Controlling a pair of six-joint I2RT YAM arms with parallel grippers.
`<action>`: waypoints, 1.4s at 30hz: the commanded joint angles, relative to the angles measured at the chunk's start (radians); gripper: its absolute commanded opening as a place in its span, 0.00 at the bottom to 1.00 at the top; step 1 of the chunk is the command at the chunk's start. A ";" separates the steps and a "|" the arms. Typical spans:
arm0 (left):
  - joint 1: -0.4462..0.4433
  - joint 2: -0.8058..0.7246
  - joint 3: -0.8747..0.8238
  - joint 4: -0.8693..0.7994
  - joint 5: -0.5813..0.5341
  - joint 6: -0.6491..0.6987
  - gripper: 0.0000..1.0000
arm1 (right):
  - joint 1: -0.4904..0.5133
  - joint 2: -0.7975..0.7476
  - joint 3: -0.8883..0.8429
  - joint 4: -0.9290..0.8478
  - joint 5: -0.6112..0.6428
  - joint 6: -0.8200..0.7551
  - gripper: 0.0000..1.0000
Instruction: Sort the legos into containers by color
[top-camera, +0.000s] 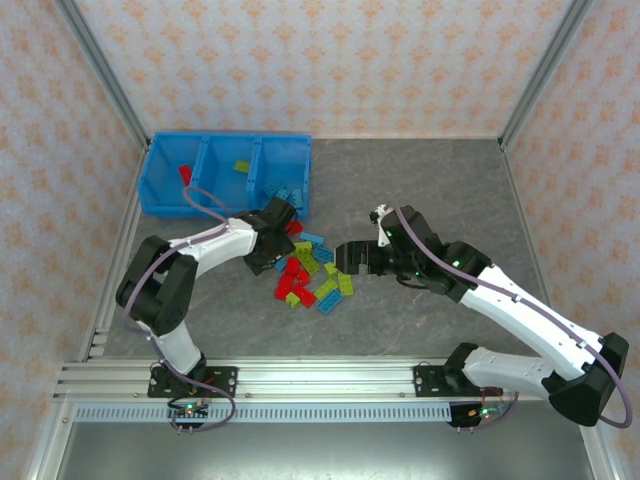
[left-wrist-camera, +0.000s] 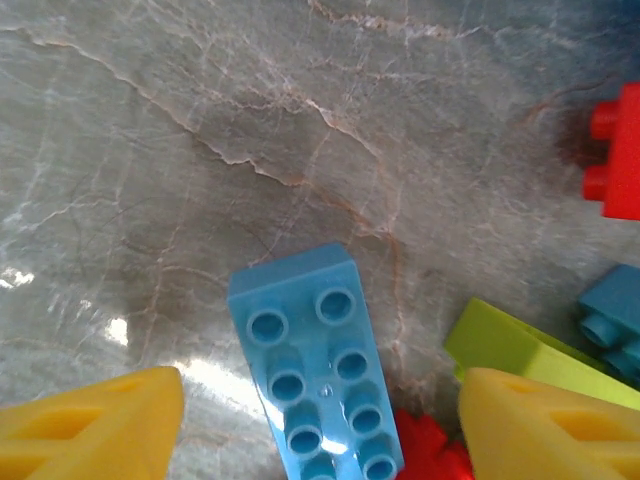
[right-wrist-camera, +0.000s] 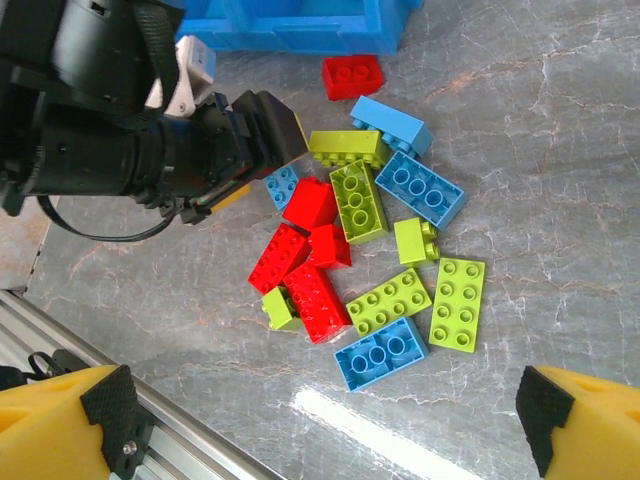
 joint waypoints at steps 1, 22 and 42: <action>0.006 0.033 0.032 -0.014 -0.023 -0.011 0.66 | 0.003 -0.016 0.023 -0.024 0.026 0.030 0.99; 0.017 -0.275 0.045 -0.062 -0.117 0.214 0.25 | 0.003 -0.007 0.026 0.025 -0.011 0.085 0.99; 0.111 0.296 0.892 -0.126 -0.220 0.562 0.64 | 0.003 -0.004 0.041 -0.034 0.085 0.092 0.99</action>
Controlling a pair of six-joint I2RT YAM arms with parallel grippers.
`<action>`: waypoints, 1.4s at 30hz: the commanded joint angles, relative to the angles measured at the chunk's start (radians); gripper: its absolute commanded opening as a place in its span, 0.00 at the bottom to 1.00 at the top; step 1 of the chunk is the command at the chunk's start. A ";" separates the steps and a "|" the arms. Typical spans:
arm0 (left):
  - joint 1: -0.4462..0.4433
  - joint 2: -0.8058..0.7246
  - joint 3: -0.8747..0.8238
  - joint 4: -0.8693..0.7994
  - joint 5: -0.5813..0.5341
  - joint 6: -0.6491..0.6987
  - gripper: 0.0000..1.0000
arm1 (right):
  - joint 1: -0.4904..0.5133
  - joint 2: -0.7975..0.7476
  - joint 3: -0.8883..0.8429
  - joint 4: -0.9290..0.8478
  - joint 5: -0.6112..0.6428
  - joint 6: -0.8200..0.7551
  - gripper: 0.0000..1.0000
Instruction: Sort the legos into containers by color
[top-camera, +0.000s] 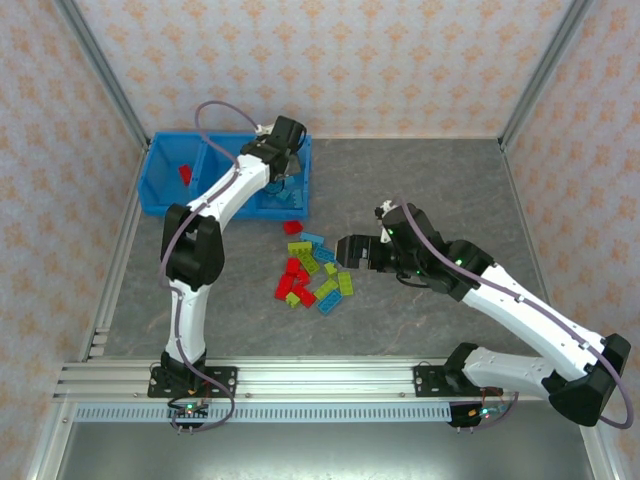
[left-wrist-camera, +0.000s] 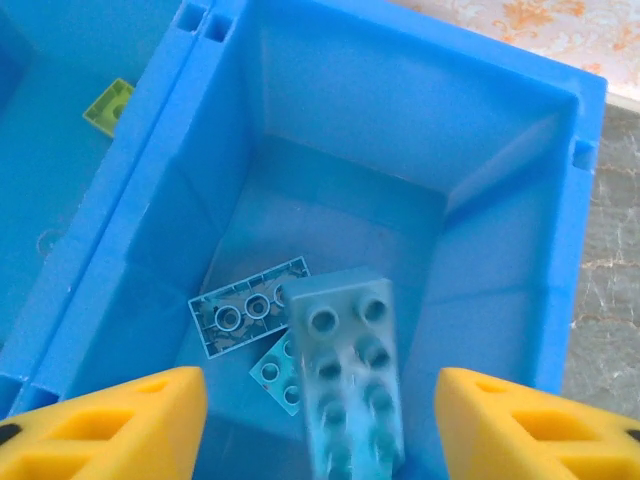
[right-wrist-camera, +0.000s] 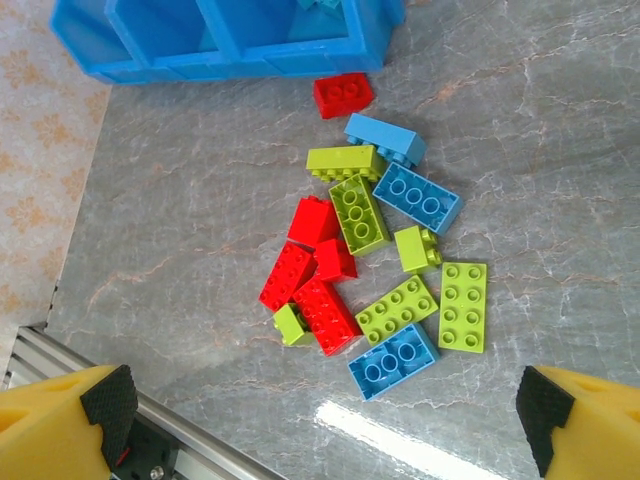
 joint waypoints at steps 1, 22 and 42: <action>-0.009 -0.125 0.005 -0.035 0.004 0.031 0.64 | 0.003 0.002 0.008 -0.019 0.052 0.009 0.99; -0.254 -1.200 -0.773 -0.211 0.236 0.447 0.89 | 0.051 0.568 0.094 0.060 0.112 -0.135 0.65; -0.252 -1.322 -0.929 -0.175 0.094 0.502 0.99 | 0.111 0.558 0.083 0.177 0.209 -0.157 0.19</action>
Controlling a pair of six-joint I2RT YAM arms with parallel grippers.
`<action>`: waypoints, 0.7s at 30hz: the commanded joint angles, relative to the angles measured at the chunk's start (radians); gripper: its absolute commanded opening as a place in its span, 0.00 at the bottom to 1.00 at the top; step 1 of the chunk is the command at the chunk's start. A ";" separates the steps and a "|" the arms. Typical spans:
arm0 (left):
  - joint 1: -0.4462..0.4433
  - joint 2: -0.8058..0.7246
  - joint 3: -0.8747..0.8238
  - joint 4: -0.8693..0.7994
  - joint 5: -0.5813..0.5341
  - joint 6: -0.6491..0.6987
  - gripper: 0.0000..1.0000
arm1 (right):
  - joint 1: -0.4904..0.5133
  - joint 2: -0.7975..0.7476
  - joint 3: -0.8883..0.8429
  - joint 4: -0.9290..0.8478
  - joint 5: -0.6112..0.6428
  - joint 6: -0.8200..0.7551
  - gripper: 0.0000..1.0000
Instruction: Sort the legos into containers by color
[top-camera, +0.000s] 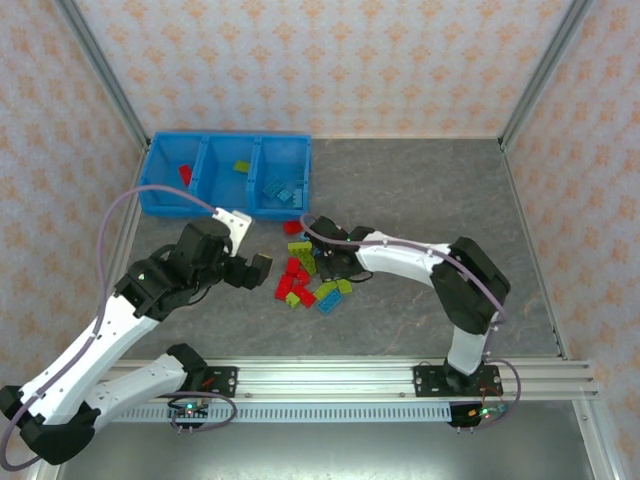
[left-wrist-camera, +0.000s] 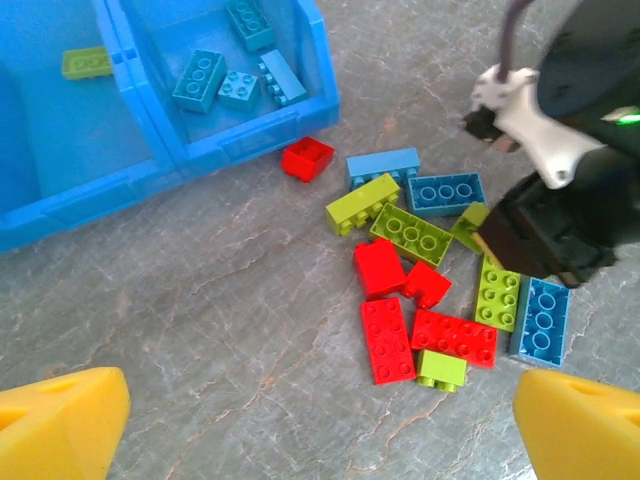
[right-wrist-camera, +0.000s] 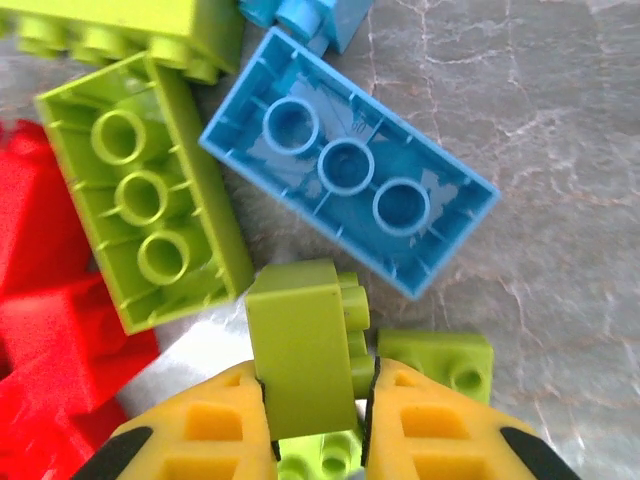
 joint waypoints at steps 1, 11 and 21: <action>-0.001 -0.060 -0.019 0.010 -0.086 0.003 0.99 | 0.050 -0.183 -0.027 0.065 0.092 -0.033 0.19; 0.082 -0.249 -0.070 0.055 -0.233 -0.042 1.00 | 0.082 -0.164 0.123 0.390 0.018 -0.136 0.21; 0.143 -0.275 -0.090 0.061 -0.241 -0.045 1.00 | -0.001 0.499 0.937 0.202 -0.042 -0.181 0.19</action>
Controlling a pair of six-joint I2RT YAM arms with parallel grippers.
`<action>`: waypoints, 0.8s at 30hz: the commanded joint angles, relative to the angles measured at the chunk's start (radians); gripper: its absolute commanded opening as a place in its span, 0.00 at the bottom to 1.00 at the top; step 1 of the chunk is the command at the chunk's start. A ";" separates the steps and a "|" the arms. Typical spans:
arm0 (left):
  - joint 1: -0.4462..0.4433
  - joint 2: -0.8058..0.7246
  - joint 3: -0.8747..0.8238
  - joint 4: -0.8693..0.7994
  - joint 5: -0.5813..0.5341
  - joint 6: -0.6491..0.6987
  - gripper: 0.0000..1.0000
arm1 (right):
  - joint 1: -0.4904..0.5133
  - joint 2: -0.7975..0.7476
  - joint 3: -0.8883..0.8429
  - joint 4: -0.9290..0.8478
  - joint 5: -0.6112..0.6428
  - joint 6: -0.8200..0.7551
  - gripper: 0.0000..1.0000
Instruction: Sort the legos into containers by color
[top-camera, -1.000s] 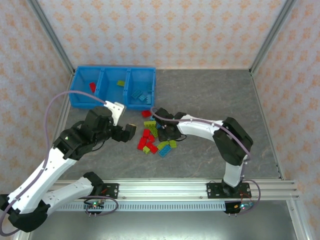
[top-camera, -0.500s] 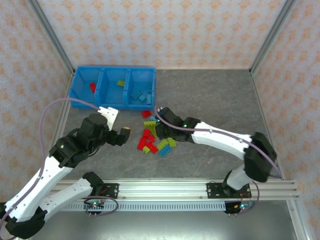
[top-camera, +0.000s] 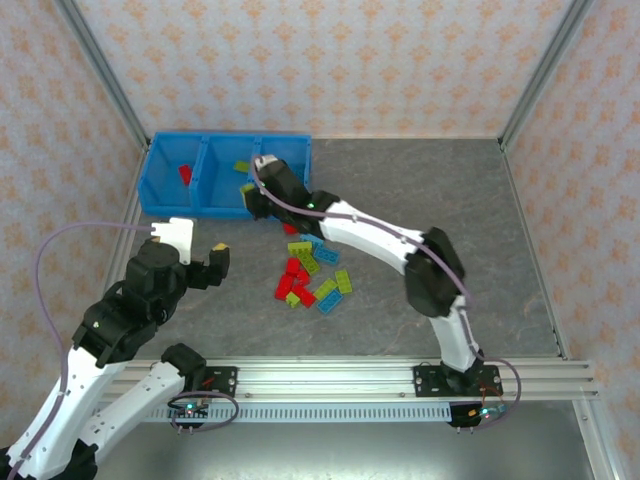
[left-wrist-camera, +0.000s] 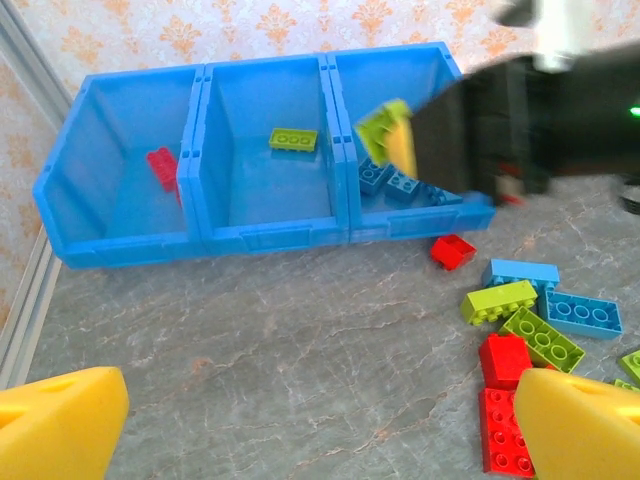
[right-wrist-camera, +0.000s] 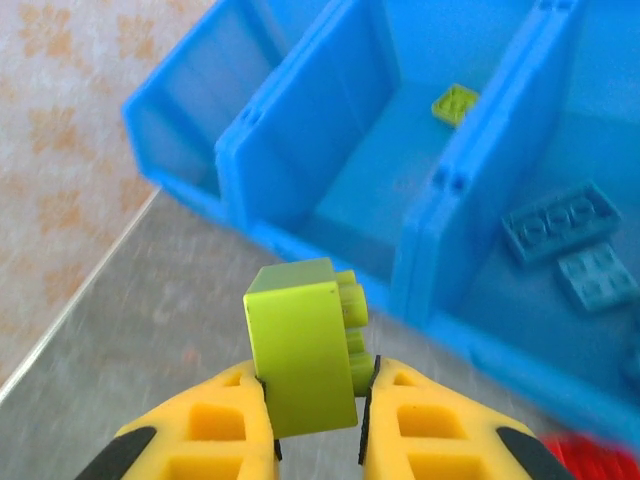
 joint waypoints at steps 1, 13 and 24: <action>0.018 -0.003 -0.009 0.029 -0.033 -0.015 1.00 | -0.033 0.187 0.286 -0.136 -0.022 -0.035 0.19; 0.071 0.003 -0.014 0.040 0.015 -0.009 1.00 | -0.050 0.525 0.826 -0.260 -0.009 -0.149 0.37; 0.083 0.020 -0.014 0.045 0.023 -0.034 1.00 | -0.039 0.238 0.671 -0.437 -0.073 -0.111 0.44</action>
